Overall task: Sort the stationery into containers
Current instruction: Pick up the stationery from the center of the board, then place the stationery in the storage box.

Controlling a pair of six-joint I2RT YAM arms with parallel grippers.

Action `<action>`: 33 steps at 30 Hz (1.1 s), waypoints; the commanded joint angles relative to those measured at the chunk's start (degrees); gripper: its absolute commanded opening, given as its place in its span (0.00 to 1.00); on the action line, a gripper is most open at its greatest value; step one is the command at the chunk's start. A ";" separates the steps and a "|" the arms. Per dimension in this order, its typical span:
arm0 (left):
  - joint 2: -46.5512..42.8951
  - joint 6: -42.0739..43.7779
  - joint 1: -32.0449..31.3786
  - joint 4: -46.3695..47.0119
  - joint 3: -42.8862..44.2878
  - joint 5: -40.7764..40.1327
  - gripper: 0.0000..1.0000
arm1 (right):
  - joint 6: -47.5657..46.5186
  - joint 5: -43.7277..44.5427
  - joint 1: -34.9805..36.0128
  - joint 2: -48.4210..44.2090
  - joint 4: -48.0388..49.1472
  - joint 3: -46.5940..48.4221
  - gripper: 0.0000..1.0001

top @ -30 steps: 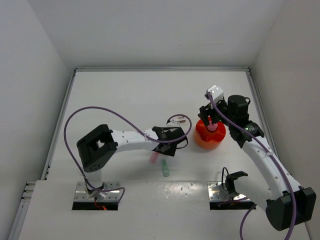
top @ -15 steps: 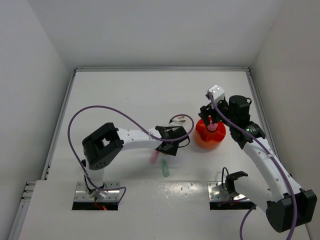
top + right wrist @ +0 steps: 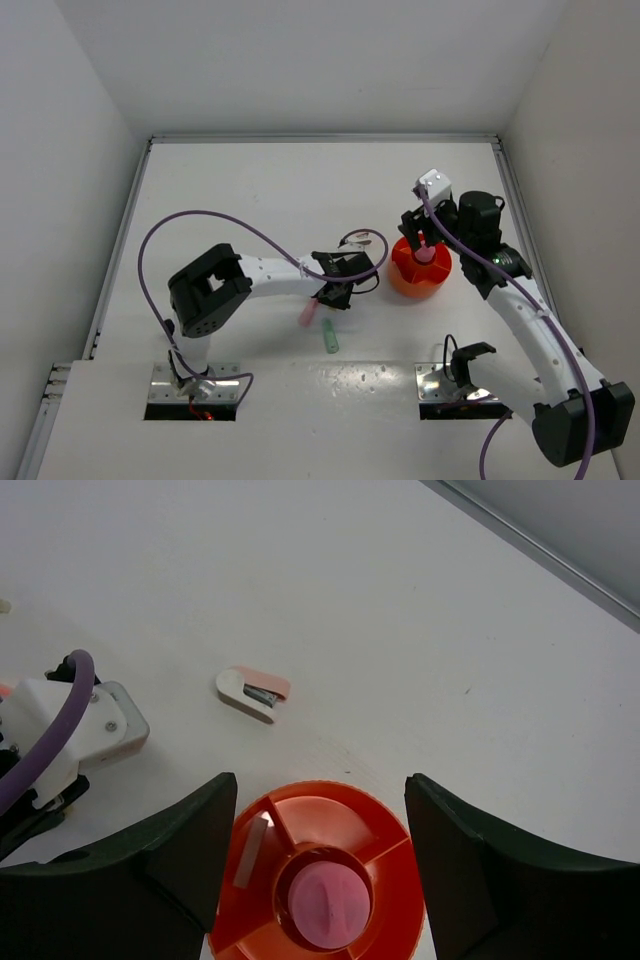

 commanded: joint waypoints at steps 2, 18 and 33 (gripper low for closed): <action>-4.12 0.16 0.81 2.28 1.08 1.91 0.18 | -0.21 0.67 -0.22 -1.37 2.95 1.39 0.68; -8.64 -8.80 5.46 31.89 5.73 16.85 0.17 | 2.42 11.39 -0.22 -2.43 7.78 -0.19 0.00; -0.81 -14.17 5.47 40.69 8.20 22.48 0.20 | 2.95 13.06 -0.22 -3.48 8.31 -0.72 0.00</action>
